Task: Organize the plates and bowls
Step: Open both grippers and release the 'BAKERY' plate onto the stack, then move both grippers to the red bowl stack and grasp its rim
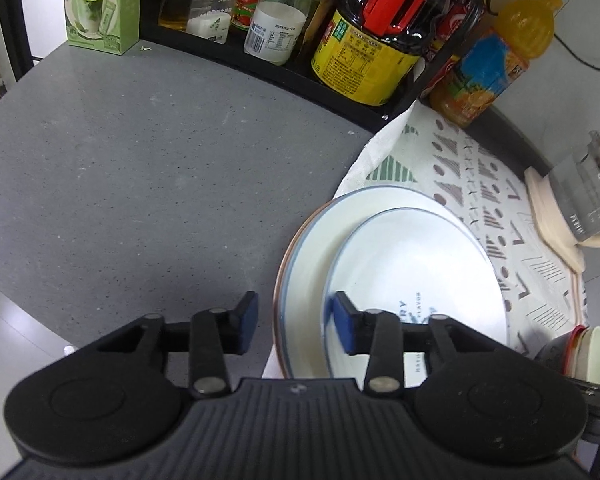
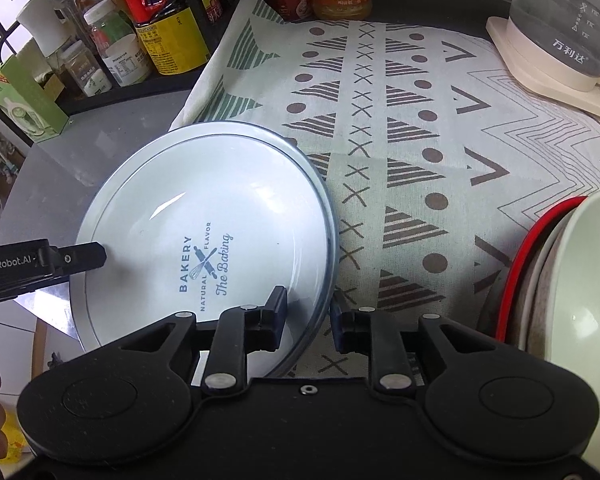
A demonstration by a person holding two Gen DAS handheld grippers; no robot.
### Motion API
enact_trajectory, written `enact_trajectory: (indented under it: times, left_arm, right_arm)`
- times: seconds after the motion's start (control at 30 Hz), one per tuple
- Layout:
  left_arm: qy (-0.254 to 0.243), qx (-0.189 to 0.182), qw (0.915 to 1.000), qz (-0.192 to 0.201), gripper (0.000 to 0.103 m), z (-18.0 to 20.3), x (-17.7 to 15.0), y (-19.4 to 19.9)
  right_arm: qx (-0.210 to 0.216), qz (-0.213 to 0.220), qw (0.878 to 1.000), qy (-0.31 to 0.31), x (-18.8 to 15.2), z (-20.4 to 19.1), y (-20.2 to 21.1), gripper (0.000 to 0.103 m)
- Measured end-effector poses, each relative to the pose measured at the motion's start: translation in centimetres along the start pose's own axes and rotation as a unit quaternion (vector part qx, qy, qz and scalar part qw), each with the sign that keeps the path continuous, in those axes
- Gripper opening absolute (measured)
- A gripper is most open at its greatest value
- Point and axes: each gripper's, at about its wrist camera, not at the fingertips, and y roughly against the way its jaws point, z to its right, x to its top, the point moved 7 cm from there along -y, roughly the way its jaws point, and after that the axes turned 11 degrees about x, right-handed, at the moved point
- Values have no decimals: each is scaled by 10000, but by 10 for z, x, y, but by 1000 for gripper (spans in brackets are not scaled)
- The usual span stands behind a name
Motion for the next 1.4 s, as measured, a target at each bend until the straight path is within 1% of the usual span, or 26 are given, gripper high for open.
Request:
enact_trajectory:
  times: [0.1, 0.17, 0.27, 0.33, 0.37, 0.4, 0.43, 0.47, 0.5, 0.6, 0.67, 0.7, 0.73, 0.77, 0.8, 0.9, 1.03, 1.1, 1.2, 1.23, 1.3, 1.4]
  left_arm:
    - [86, -34, 10000, 12, 29, 0, 2, 0]
    - [103, 26, 9999, -12, 29, 0, 2, 0]
    - [-5, 150, 9998, -87, 31, 2, 2, 2]
    - [-46, 219, 9997, -69, 34, 2, 3, 5]
    - [-68, 243, 9997, -79, 37, 2, 3, 7]
    - [-73, 259, 9996, -107, 43, 3, 4, 10]
    - [-63, 252, 9996, -138, 48, 3, 4, 12]
    - [-55, 239, 9996, -155, 58, 4, 5, 15]
    - [-69, 236, 9996, -146, 67, 4, 5, 18]
    - [-180, 256, 9995, -30, 79, 9, 7, 29]
    - [-249, 224, 9994, 1, 82, 13, 9, 35]
    - [-284, 233, 9993, -9, 82, 15, 9, 37]
    - [-337, 240, 9991, -21, 83, 17, 9, 40]
    - [-418, 232, 9988, -32, 83, 19, 9, 43]
    - [-503, 242, 9984, -24, 84, 21, 8, 46]
    - [-692, 334, 9970, 86, 86, 24, 7, 57]
    - [-866, 298, 9957, 135, 88, 28, 4, 69]
    - [-938, 263, 9951, 171, 92, 31, 3, 74]
    - [-1010, 146, 9946, 212, 97, 38, 2, 81]
    - [-1038, 83, 9943, 229, 103, 42, 2, 82]
    - [-1111, -34, 9934, 300, 103, 50, 1, 86]
    - [-1257, -209, 9915, 279, 103, 64, -2, 88]
  right_arm:
    - [22, 24, 10000, -31, 0, 0, 0, 24]
    - [-2, 79, 10000, -14, 0, -1, 2, 25]
    - [-35, 153, 9999, 58, 1, -3, 5, 28]
    - [-89, 191, 9997, 101, 2, -4, 7, 28]
    - [-106, 215, 9997, 94, 2, -3, 9, 28]
    - [-106, 247, 9996, 76, 3, -3, 12, 30]
    - [-97, 293, 9995, 50, 4, -3, 15, 35]
    - [-97, 367, 9993, 29, 6, -2, 20, 40]
    - [-118, 458, 9989, 18, 7, -1, 25, 49]
    - [-88, 723, 9973, -34, 12, -1, 43, 58]
    - [25, 857, 9963, -115, 15, 0, 53, 69]
    - [50, 929, 9955, -158, 16, 0, 58, 80]
    - [67, 1008, 9947, -198, 17, 0, 64, 86]
    - [90, 1079, 9939, -222, 18, 0, 69, 95]
    - [118, 1142, 9931, -226, 19, 0, 74, 98]
    - [194, 1219, 9922, -197, 19, -2, 85, 103]
    - [243, 1270, 9914, -210, 15, 0, 96, 103]
    - [255, 1278, 9911, -268, 12, 2, 100, 103]
    - [235, 1341, 9902, -296, 6, 6, 110, 103]
    - [229, 1367, 9899, -311, 4, 7, 114, 103]
    - [220, 1428, 9888, -362, 1, 11, 121, 103]
    - [174, 1483, 9878, -443, -5, 19, 129, 103]
